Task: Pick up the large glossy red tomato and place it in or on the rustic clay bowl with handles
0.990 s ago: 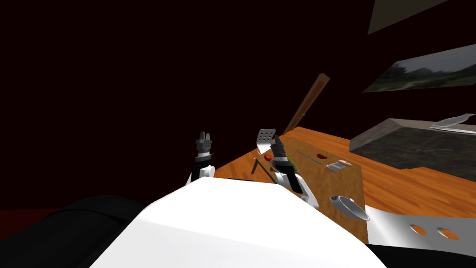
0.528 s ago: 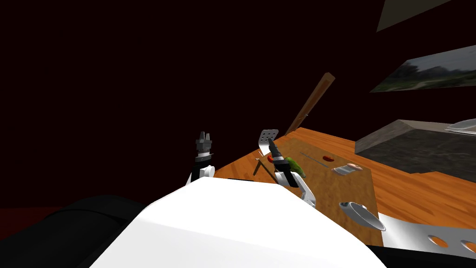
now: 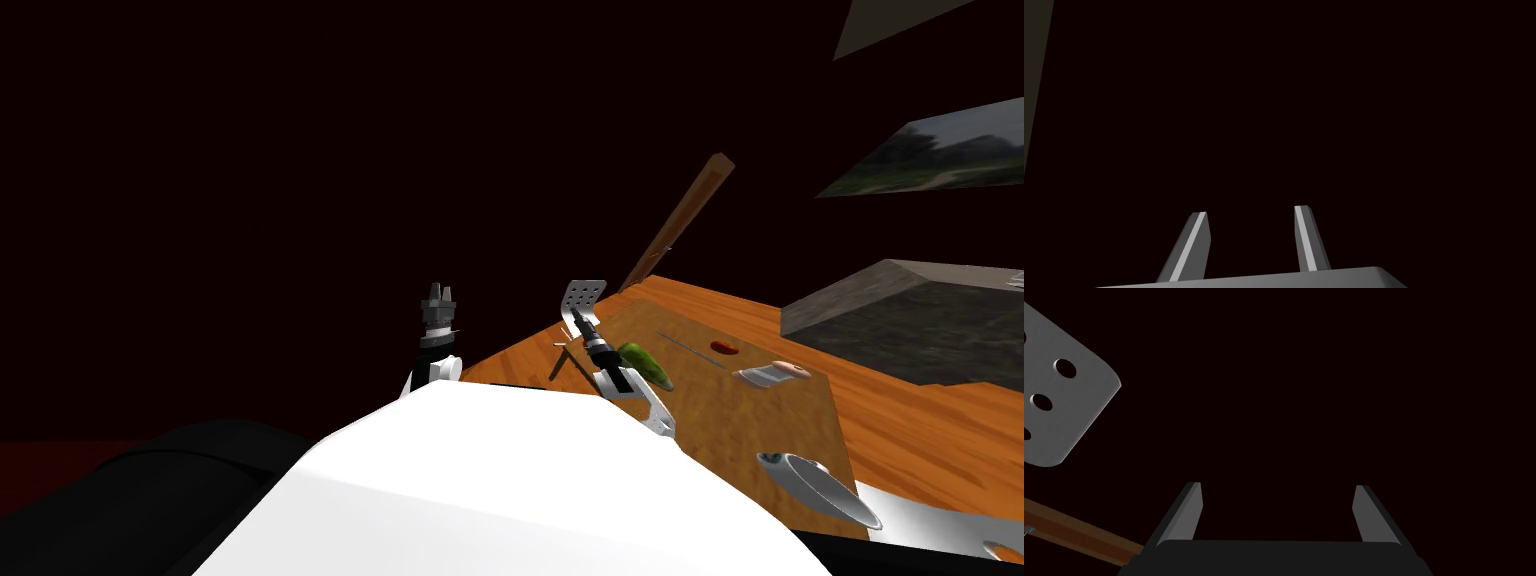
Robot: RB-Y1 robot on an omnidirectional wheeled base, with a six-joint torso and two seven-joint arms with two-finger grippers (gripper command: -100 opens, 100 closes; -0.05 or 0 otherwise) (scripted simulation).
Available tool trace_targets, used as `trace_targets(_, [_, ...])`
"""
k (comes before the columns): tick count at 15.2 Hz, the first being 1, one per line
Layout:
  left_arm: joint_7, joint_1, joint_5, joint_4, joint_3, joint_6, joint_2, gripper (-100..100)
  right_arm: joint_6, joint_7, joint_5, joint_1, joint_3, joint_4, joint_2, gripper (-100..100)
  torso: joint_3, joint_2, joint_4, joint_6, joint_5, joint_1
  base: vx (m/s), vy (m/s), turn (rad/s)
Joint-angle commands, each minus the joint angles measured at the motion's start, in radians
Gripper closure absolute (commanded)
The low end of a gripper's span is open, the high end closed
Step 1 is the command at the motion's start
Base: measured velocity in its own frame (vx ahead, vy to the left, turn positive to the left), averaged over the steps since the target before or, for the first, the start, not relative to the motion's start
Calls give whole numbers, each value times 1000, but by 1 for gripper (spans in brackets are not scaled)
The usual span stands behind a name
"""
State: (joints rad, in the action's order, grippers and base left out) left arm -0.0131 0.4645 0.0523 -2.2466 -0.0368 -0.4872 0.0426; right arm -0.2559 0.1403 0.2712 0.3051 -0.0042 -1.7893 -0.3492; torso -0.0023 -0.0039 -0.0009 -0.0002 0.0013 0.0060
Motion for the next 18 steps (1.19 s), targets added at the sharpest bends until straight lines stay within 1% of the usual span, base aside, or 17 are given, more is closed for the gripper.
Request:
trace_targets(1, [0,0,0,0,0,0,0,0,50,47,50,-22,6,50,-22,-100,0,0,0,0,0,0,60,82,44])
trace_targets(2, [0,0,0,0,0,0,0,0,54,47,50,-22,6,71,-22,-100,0,0,0,0,0,0,54,72,41])
trace_targets(3, [0,0,0,0,0,0,0,0,54,47,50,-22,6,76,-22,-100,0,0,0,0,0,0,33,49,11])
trace_targets(4, [0,0,0,0,0,0,0,0,86,80,86,-39,9,100,-38,-100,0,1,0,0,0,-1,33,54,36])
trace_targets(5, [0,0,0,0,0,0,0,0,86,80,86,-39,9,122,-38,-100,1,1,0,0,0,-2,32,57,34])
trace_targets(6, [0,0,0,0,0,0,0,0,86,80,86,-39,9,134,-38,-100,1,1,0,0,0,-2,20,41,10])
trace_targets(7, [0,0,0,0,0,0,0,0,86,80,86,-39,9,134,-38,-100,1,2,0,0,0,-2,9,24,-4])
trace_targets(8, [0,0,0,0,0,0,0,0,118,113,123,-57,11,169,-52,-100,1,3,1,0,-1,-4,17,39,31])
trace_targets(9, [0,0,0,0,0,0,0,0,118,113,123,-57,11,193,-52,-100,1,3,1,0,-1,-3,26,52,42])
trace_targets(10, [0,0,0,0,0,0,0,0,118,113,123,-57,11,193,-52,-100,1,2,1,0,-1,-3,28,39,10])
trace_targets(11, [0,0,0,0,0,0,0,0,150,147,161,-75,14,235,-66,-100,1,2,0,0,-1,-3,34,55,32])
trace_targets(12, [0,0,0,0,0,0,0,0,150,147,161,-75,14,252,-66,-100,1,2,0,0,0,-2,37,59,30])
trace_targets(13, [0,0,0,0,0,0,0,0,183,181,198,-93,16,277,-78,-100,1,2,0,0,0,-2,51,57,38])
trace_targets(15, [0,0,0,0,0,0,0,0,183,181,199,-93,16,312,-78,-100,0,0,0,0,0,-2,46,55,25])
trace_targets(16, [0,0,0,0,0,0,0,0,215,216,237,-111,19,350,-90,-100,0,1,0,0,0,-2,40,54,26])
trace_targets(17, [0,0,0,0,0,0,0,0,215,216,237,-111,19,372,-90,-100,0,1,0,0,0,-2,36,62,32])
trace_targets(18, [0,0,0,0,0,0,0,0,245,250,273,-129,21,407,-101,-100,1,1,0,0,0,-2,42,74,38])
